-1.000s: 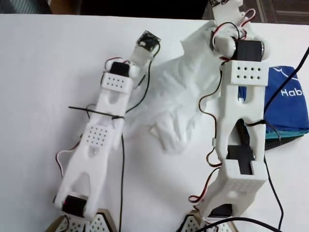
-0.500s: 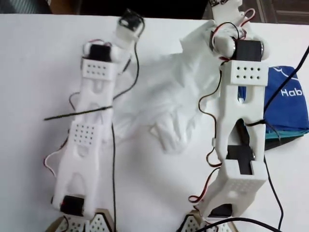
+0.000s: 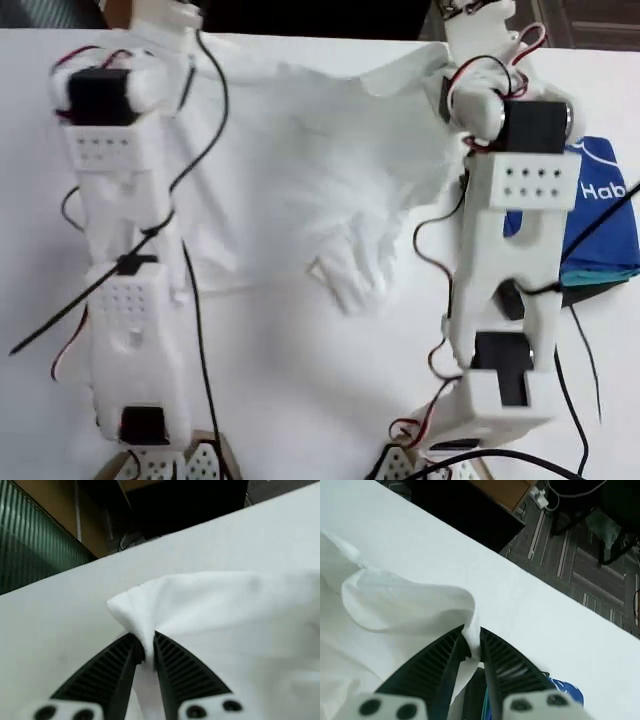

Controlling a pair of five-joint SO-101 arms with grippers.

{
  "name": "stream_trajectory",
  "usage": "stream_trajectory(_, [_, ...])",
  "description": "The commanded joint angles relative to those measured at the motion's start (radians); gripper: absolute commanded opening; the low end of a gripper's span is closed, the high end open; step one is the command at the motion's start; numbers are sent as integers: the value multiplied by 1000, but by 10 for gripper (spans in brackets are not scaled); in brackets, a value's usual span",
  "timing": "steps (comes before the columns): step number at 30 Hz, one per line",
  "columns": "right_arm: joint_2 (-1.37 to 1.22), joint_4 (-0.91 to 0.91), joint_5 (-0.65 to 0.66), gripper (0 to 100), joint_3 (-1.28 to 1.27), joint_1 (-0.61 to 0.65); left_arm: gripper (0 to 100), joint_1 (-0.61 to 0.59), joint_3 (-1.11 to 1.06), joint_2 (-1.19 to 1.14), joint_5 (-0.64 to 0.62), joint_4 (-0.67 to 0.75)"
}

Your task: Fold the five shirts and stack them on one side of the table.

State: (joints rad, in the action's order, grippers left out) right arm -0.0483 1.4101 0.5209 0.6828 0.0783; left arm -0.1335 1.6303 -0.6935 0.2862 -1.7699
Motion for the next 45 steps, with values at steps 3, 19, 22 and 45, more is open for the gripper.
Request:
stream_trajectory(3, [236,5,6,22,46,73,24,-54,24,160,3,-18])
stream_trajectory(19, [375,-277,167,21,38,82,24,-256,-487,293,58,-17])
stream_trajectory(22, [325,-329,167,21,49,84,24,-282,-509,350,141,-15])
stream_trajectory(45, [-591,36,-123,206,232,487,24,-512,-963,147,163,21])
